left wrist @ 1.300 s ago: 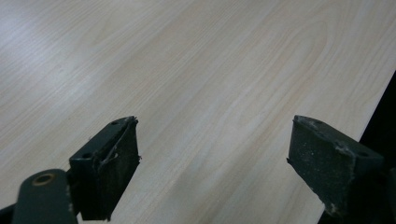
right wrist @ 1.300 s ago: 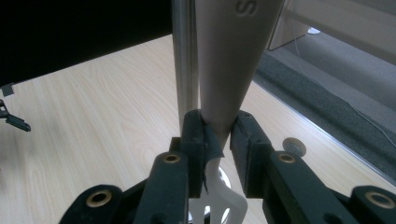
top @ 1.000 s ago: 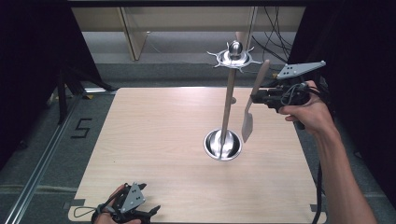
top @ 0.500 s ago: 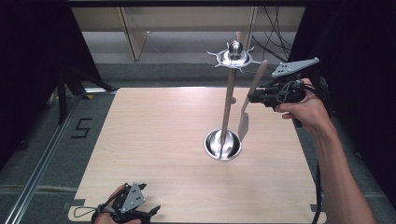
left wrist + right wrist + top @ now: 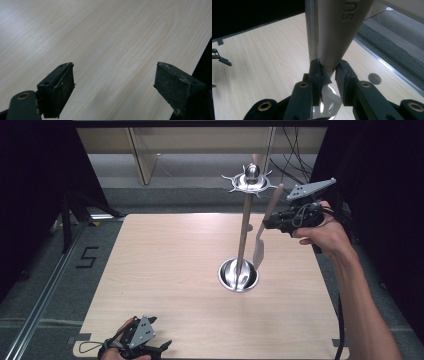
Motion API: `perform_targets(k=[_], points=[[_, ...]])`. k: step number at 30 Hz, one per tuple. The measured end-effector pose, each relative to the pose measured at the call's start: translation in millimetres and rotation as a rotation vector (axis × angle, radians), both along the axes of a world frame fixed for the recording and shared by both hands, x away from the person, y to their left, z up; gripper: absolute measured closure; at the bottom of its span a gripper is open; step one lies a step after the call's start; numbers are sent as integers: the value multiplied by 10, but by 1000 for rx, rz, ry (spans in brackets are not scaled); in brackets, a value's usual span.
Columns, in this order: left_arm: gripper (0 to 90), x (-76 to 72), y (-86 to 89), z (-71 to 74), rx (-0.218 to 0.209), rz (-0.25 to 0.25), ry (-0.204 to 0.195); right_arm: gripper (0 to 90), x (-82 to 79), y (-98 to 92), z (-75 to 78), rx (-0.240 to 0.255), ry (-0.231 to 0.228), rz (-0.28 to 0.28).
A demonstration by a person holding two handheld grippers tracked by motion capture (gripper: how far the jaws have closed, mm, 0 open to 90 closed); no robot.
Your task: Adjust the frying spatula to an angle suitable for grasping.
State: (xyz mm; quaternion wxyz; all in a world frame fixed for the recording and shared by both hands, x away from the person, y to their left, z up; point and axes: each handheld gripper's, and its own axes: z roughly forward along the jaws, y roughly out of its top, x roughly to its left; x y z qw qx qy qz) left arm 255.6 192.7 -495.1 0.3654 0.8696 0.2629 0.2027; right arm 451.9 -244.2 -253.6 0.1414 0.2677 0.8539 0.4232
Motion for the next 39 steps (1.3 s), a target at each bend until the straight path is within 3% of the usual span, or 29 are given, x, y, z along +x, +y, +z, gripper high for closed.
perform_targets(k=[17,20,21,23,30,39], points=[[154,0,0,2,5,-3,-1,714,-60,-36,-17,56,-23,-24],[154,0,1,2,4,-3,-1,654,-83,-68,-30,48,-8,-33],[154,0,0,0,5,-1,-4,629,-84,-74,-42,54,-27,-41],[154,0,1,1,5,-1,-4,601,-103,-80,-42,57,-4,-47],[154,0,-2,3,4,0,-5,455,-201,-130,-66,101,-31,-91],[154,0,6,10,13,0,-5,416,-298,-193,-129,141,-60,-126]])
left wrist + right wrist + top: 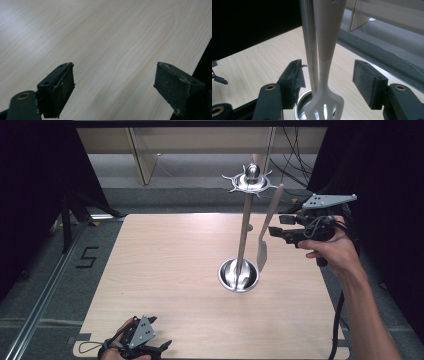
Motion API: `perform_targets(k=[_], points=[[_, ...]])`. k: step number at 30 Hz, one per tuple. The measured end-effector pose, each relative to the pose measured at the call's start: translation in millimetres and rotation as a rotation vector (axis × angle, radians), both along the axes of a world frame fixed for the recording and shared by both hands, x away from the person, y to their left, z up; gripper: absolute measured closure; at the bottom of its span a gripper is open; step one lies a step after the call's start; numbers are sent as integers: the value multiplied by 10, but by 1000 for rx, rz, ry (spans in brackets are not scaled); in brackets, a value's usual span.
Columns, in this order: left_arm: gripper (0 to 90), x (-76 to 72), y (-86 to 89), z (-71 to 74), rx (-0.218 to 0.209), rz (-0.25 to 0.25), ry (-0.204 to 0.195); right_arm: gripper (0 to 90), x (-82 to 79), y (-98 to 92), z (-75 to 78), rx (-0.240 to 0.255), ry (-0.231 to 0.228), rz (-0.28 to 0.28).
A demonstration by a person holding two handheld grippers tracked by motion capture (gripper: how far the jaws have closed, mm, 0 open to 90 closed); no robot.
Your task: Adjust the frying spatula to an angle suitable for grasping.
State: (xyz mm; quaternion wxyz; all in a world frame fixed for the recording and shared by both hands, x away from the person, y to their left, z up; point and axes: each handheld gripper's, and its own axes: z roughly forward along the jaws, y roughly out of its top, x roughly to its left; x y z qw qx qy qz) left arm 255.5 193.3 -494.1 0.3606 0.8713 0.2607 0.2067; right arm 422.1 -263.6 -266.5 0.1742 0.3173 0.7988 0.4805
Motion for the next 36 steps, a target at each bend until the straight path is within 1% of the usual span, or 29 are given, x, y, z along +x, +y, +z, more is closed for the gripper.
perform_targets(k=[1,4,5,7,8,11,12,15,16,17,18,19,21,22,23,24,25,26,27,29,30,31,32,33,35,36], points=[[154,0,-2,-3,0,1,-1,406,-23,-12,-29,1,-16,-7],[154,-1,-3,-2,-2,1,-2,406,-59,-25,-54,-1,-12,-13],[154,-1,-2,0,1,1,-3,405,-88,-23,-87,-1,-17,-23],[154,-1,-3,-1,-1,2,-3,398,-115,-39,-99,-21,-15,-30],[154,-1,-3,-1,-1,2,-3,398,-115,-39,-99,-21,-15,-30],[154,-1,-3,-2,-2,1,-2,400,-152,-51,-158,-27,-27,-59],[154,-1,-3,-2,-2,1,-2,400,-152,-51,-158,-27,-27,-59],[154,0,0,0,0,0,0,397,-200,-67,-259,-56,-25,-66],[154,0,0,0,0,0,0,397,-200,-67,-259,-56,-25,-66],[154,-4,-9,-9,-16,5,3,394,-235,-84,-310,-44,-26,-66],[154,-4,-9,-9,-16,5,3,394,-235,-84,-310,-44,-26,-66],[154,-1,-7,-7,-12,2,3,392,-263,-94,-348,-22,-22,-49],[154,-1,-7,-8,-13,2,3,389,-279,-99,-371,-19,-26,-51],[154,0,0,-1,-1,0,2,385,-288,-107,-394,-21,-31,-47],[154,1,1,0,0,0,0,384,-316,-106,-453,-14,-29,-61],[154,1,1,0,0,0,0,384,-316,-106,-453,-14,-29,-61],[154,0,1,-1,-2,1,1,380,-337,-105,-518,-18,-25,-64],[154,0,1,-1,-2,1,1,380,-337,-105,-518,-18,-25,-64],[154,0,1,-2,-4,3,2,379,-358,-111,-581,-25,-31,-71],[154,2,2,-3,-4,4,1,379,-378,-115,-646,-19,-31,-81],[154,2,2,-3,-4,4,1,379,-378,-115,-646,-19,-31,-81],[154,0,-5,-10,-19,6,1,379,-385,-121,-672,-22,-31,-81],[154,1,2,-4,-4,3,3,378,-399,-115,-702,-15,-29,-91],[154,1,1,-2,-4,4,1,378,-421,-121,-743,-13,-26,-95],[154,1,-1,-2,-3,1,1,375,-420,-116,-789,-3,-48,-110],[154,1,-1,-2,-3,1,1,375,-420,-116,-789,-3,-48,-110]])
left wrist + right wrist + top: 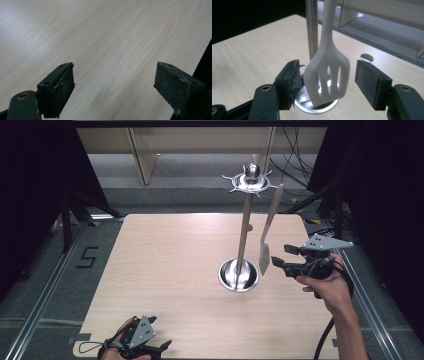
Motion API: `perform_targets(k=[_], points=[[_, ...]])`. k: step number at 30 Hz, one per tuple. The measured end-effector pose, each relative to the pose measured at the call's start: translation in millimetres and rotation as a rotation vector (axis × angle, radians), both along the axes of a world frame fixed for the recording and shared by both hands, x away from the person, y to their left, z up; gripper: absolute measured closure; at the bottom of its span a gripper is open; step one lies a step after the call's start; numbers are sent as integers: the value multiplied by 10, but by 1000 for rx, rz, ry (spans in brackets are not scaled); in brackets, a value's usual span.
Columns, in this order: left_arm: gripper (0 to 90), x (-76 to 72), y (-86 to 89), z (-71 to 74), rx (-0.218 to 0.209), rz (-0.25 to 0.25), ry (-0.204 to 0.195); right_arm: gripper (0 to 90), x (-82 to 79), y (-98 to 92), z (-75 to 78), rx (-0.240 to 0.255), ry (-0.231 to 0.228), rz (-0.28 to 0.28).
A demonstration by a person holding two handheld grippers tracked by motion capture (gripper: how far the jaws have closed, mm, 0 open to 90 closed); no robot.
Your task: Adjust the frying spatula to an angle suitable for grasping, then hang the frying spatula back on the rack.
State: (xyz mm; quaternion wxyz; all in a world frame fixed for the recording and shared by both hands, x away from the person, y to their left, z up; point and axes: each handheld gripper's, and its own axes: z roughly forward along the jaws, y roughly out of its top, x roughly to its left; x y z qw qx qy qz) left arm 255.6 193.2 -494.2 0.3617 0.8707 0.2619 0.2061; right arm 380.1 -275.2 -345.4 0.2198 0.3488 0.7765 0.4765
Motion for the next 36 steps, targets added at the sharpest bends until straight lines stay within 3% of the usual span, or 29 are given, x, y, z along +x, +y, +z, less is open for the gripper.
perform_targets(k=[1,3,4,8,12,14,16,18,27,28,31,36], points=[[154,-1,1,1,0,0,0,372,-17,-17,3,-9,24,6],[154,-4,-5,-1,-18,6,2,369,-37,-38,-7,-1,26,9],[154,2,3,4,-2,0,-1,365,-48,-42,-25,1,21,4],[154,2,-6,-7,-16,3,3,362,-70,-81,-93,-6,32,5],[154,4,-3,3,-4,3,0,362,-80,-113,-198,2,35,-12],[154,4,-4,4,-5,3,0,361,-95,-124,-263,-7,62,-16],[154,3,-4,5,-5,4,-1,359,-84,-132,-285,-19,48,-9],[154,5,-9,-1,-12,4,-2,357,-103,-121,-328,-11,77,-14],[154,4,-21,-9,-24,10,5,345,-181,-171,-557,-49,128,-1],[154,5,-21,-5,-28,11,5,344,-212,-201,-596,-59,153,3],[154,4,-13,-4,-9,5,9,343,-238,-233,-650,-54,156,-13],[154,5,-10,-4,-14,6,3,341,-262,-189,-716,-61,184,2]])
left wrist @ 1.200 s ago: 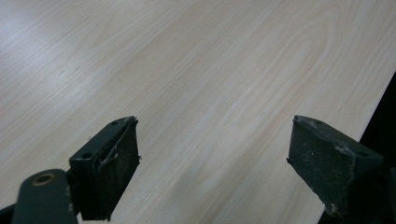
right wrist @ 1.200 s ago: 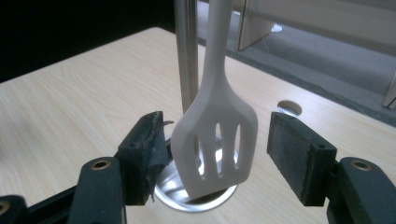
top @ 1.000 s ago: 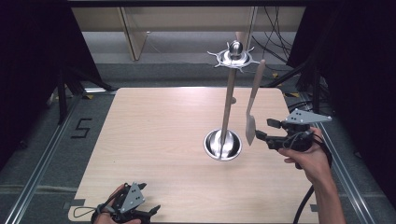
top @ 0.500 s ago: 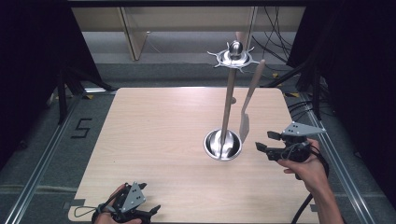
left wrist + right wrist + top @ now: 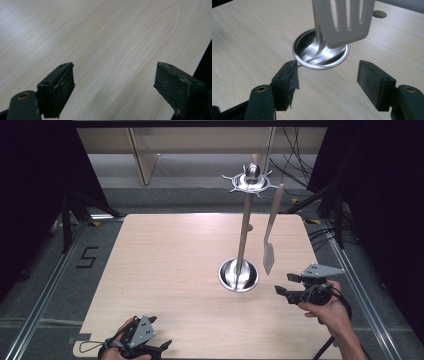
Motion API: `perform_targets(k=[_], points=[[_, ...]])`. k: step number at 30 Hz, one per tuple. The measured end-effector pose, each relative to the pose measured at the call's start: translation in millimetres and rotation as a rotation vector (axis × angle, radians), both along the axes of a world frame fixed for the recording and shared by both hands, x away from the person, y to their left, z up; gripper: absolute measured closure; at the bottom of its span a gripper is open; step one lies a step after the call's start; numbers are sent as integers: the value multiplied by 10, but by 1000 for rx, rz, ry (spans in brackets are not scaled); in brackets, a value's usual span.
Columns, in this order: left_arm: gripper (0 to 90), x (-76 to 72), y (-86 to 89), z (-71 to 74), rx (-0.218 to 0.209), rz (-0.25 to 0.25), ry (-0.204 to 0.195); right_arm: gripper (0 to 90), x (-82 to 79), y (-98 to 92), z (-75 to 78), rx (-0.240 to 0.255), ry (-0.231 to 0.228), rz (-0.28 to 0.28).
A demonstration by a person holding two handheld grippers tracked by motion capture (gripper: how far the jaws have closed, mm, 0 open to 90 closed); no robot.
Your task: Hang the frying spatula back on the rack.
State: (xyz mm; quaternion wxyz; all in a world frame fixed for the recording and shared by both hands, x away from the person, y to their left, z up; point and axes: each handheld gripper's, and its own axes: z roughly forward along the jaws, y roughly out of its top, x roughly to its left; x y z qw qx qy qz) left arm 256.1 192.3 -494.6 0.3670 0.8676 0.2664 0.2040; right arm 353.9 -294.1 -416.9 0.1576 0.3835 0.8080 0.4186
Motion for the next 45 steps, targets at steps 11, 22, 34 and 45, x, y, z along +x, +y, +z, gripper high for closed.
perform_targets(k=[11,22,34,45], points=[[154,-2,0,-1,0,1,-3,332,-63,111,-66,-30,6,21],[154,-2,16,6,7,-10,2,330,-108,157,-141,-49,21,41],[154,-13,3,8,20,3,-6,324,-201,179,-239,-41,22,49],[154,-17,3,11,20,-8,-6,315,-325,236,-357,-26,21,48]])
